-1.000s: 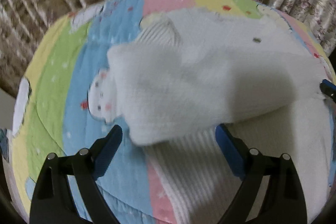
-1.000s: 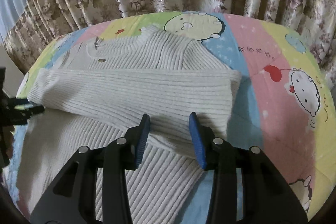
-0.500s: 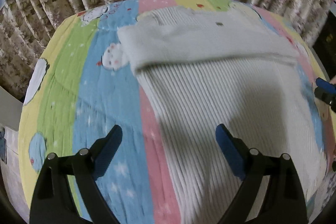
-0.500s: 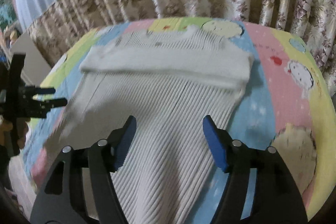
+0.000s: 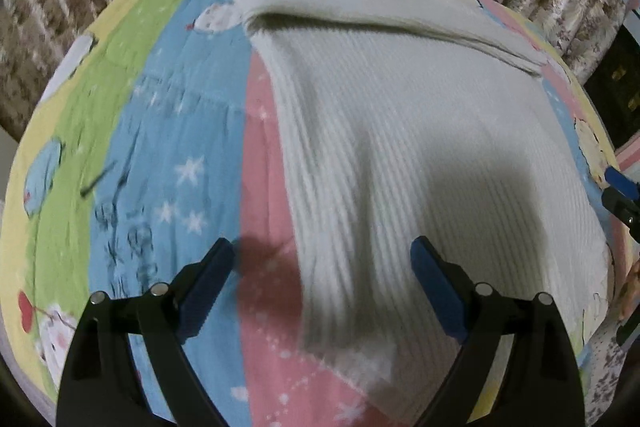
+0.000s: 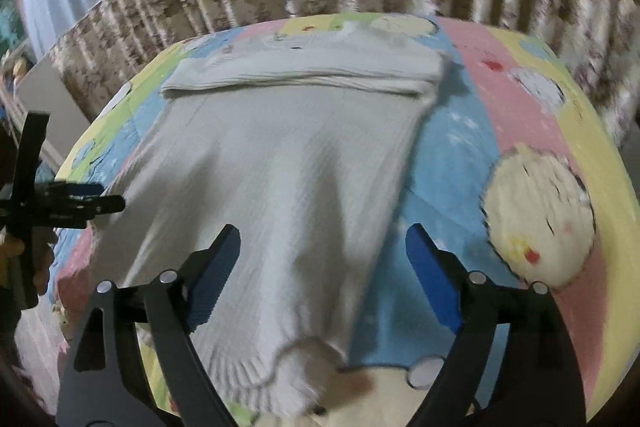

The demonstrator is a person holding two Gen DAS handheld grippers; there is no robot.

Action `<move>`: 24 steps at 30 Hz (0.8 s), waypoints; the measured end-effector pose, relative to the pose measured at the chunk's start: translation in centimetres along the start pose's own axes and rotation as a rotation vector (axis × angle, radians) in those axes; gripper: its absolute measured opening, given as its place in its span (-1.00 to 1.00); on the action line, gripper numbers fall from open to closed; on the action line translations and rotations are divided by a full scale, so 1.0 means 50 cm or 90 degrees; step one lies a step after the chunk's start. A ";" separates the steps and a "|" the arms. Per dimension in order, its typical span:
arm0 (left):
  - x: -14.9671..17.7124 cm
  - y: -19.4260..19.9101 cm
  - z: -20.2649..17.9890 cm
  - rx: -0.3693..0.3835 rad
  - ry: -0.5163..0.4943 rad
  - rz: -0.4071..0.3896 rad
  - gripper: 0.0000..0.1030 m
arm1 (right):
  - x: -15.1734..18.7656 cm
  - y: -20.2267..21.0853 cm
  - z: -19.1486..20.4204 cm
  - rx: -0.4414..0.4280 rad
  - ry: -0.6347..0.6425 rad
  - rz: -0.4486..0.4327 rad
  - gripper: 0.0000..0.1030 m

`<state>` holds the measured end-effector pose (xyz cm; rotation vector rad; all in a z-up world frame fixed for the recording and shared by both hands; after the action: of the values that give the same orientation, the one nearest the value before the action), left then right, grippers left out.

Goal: Fold small clothes

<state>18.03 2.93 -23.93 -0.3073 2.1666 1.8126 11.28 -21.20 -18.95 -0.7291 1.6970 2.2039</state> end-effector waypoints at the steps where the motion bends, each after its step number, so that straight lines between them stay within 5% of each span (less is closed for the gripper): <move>1: 0.003 0.000 0.003 0.005 0.005 0.003 0.76 | 0.005 0.003 -0.010 -0.006 -0.017 0.001 0.54; 5: 0.003 -0.002 0.003 0.003 0.004 0.005 0.76 | 0.032 -0.012 -0.041 -0.006 -0.062 0.039 -0.08; 9: -0.003 -0.009 -0.009 -0.026 -0.022 0.000 0.76 | 0.057 -0.039 -0.004 -0.012 -0.018 0.093 -0.28; 11: -0.004 -0.010 -0.018 -0.031 -0.032 -0.003 0.76 | 0.061 -0.043 0.015 -0.010 0.006 0.100 -0.75; 12: -0.005 -0.010 -0.021 -0.033 -0.036 -0.004 0.76 | 0.060 -0.041 0.021 0.009 0.024 0.098 -0.82; 17: -0.004 -0.005 -0.026 -0.049 -0.056 -0.009 0.76 | 0.048 0.005 -0.046 0.139 0.069 0.090 -0.87; 24: 0.004 0.015 0.000 -0.010 -0.028 -0.003 0.76 | 0.065 -0.006 -0.070 0.156 0.097 0.125 -0.85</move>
<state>17.59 3.07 -23.32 -0.2732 2.1219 1.8170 9.49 -24.74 -21.61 -0.7081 2.1511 2.0520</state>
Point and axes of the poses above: each gripper's, at about its wrist camera, not at the fingertips, and y roughly against the way its jaws point, z to its left, x to its underside, the point moved 8 cm from there along -y, roughly the way its jaws point, and after that the axes turned 7 degrees about y, right-handed, at the moved point
